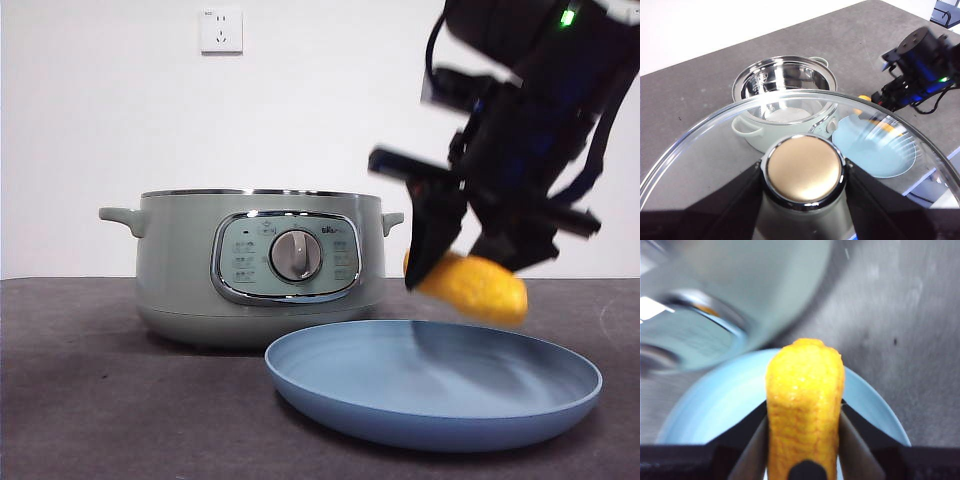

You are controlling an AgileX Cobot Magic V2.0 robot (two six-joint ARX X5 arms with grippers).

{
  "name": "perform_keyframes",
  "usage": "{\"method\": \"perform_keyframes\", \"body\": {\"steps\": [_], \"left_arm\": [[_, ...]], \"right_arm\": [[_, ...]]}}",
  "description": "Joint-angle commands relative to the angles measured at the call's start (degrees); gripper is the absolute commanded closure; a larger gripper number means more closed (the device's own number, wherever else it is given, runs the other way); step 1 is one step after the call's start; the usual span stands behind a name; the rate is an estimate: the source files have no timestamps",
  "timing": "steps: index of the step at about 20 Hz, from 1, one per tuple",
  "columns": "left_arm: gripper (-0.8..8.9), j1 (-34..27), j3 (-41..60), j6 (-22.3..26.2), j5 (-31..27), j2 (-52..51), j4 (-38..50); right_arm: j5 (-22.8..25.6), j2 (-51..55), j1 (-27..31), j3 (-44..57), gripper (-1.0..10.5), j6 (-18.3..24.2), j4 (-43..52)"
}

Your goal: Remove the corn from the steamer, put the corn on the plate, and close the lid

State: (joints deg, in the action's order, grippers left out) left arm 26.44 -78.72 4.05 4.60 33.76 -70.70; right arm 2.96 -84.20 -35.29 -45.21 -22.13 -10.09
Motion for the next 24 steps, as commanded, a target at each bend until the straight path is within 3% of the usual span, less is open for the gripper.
{"method": "perform_keyframes", "body": {"steps": [1,11,19,24], "left_arm": [[8.22,0.2,-0.17,0.46,0.0,-0.59,2.93],[8.22,0.2,-0.17,0.44,-0.04,-0.57,3.04],[8.22,0.2,-0.17,0.24,0.0,2.89,9.4],[8.22,0.2,-0.17,0.24,0.2,7.93,17.42]], "right_arm": [[-0.02,-4.22,-0.63,0.5,9.6,-1.77,2.56],[0.59,-10.91,-4.5,0.5,9.4,-3.98,4.68],[0.33,-8.72,-4.52,0.48,4.5,-2.19,1.79],[0.37,1.05,-4.52,0.48,4.3,-0.2,-3.08]]}}
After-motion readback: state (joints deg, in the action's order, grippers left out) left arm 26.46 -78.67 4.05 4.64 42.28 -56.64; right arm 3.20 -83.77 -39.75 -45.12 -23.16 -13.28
